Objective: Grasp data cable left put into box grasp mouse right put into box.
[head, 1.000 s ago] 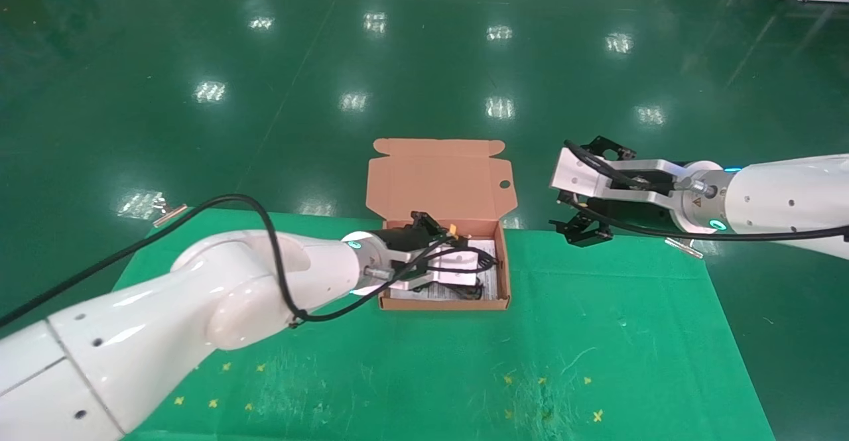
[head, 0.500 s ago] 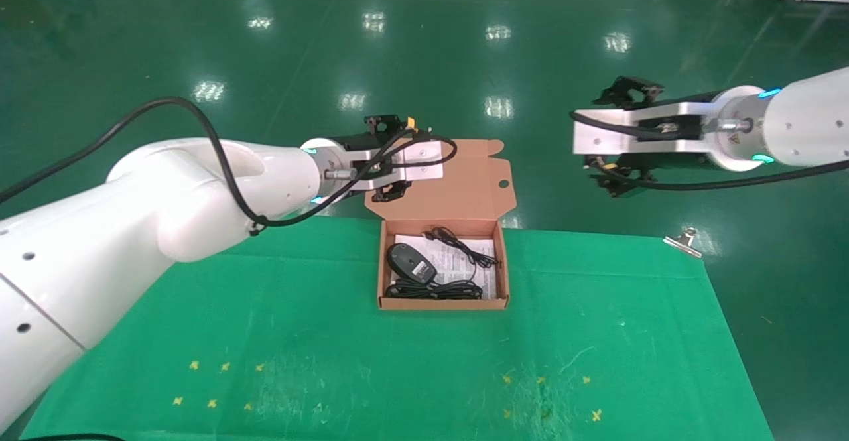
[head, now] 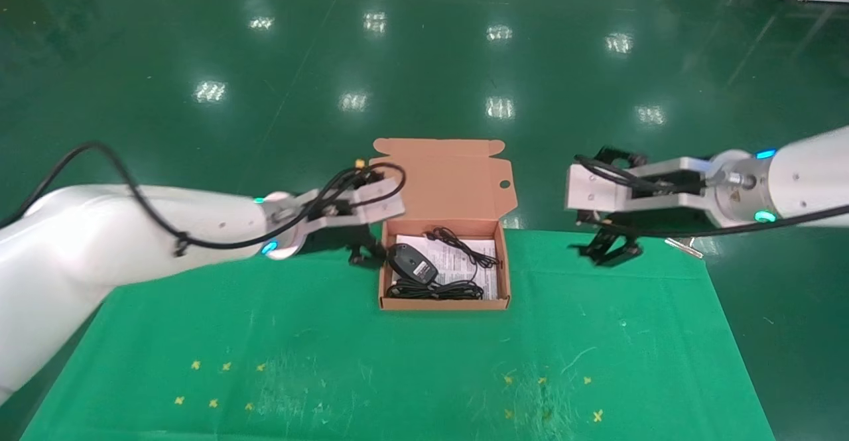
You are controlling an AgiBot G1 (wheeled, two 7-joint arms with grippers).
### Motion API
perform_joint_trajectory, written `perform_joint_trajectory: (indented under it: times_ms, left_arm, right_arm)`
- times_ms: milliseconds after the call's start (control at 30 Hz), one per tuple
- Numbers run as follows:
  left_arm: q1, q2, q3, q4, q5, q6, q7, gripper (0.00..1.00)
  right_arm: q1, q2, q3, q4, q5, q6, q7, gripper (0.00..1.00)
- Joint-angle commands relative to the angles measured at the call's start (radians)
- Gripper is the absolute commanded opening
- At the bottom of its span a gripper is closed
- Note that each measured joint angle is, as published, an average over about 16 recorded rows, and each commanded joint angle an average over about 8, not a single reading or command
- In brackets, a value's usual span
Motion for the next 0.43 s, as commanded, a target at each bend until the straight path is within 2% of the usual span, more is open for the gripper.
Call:
perform_joint_trajectory:
  times_ms: [33, 333, 433]
  left_arm:
    - [0.020, -0.024, -0.030, -0.015, -0.050, 0.032, 0.013, 1.00]
    - [0.111, -0.133, -0.168, -0.081, -0.274, 0.179, 0.070, 1.00]
    - [0.126, -0.151, -0.191, -0.092, -0.312, 0.203, 0.080, 1.00]
  right_arm:
    - [-0.027, 0.008, 0.031, 0.003, 0.043, -0.019, -0.008, 1.00]
    - [-0.151, 0.046, 0.171, 0.018, 0.235, -0.107, -0.044, 1.00]
    - [-0.172, 0.052, 0.194, 0.020, 0.267, -0.122, -0.050, 1.00]
